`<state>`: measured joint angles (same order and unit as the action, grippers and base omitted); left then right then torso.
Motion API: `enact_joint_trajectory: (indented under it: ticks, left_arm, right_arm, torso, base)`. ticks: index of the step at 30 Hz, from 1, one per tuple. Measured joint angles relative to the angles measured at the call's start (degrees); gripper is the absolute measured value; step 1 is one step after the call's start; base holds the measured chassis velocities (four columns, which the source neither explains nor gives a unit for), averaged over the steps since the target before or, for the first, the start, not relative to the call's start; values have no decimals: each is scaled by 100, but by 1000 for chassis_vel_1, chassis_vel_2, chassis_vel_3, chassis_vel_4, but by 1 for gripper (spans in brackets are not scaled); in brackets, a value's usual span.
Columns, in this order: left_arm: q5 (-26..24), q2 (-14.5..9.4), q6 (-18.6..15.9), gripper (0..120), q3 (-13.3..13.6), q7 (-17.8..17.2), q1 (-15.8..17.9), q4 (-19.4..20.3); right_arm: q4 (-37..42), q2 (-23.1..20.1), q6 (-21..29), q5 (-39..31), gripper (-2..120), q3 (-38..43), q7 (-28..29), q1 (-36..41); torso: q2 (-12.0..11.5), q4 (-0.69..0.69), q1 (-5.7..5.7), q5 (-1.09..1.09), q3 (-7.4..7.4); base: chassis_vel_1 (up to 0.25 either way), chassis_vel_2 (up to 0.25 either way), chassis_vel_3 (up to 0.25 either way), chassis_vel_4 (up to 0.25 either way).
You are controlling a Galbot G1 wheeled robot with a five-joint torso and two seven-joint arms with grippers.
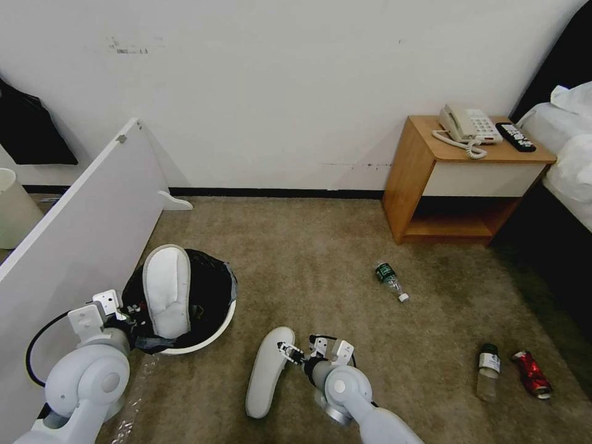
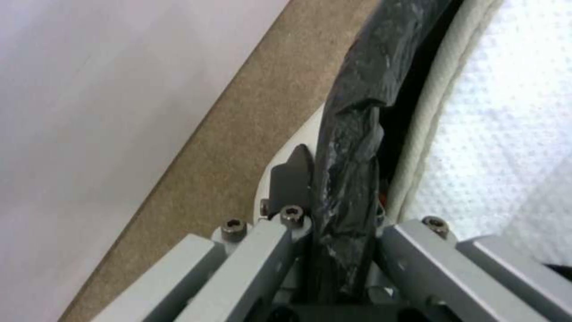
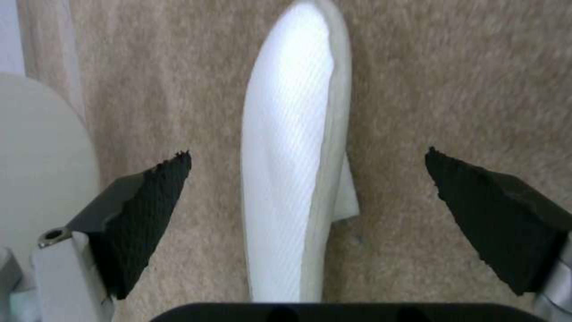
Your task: Pick up the trash bin, then pick up the garbage from the floor and place it into the trash bin.
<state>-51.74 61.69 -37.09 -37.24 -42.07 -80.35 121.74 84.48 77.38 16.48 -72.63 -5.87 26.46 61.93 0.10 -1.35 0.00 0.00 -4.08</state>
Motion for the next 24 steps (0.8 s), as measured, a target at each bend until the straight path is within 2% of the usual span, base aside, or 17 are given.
enact_joint_trajectory:
  ticks: [24]
  left_arm:
    - [8, 65, 34, 1, 43, 30, 13, -58]
  right_arm:
    - [-357, 195, 1, 168, 100, -140, -184, -170]
  torso:
    - [0, 0, 0, 0, 0]
  base:
    - [0, 0, 0, 0]
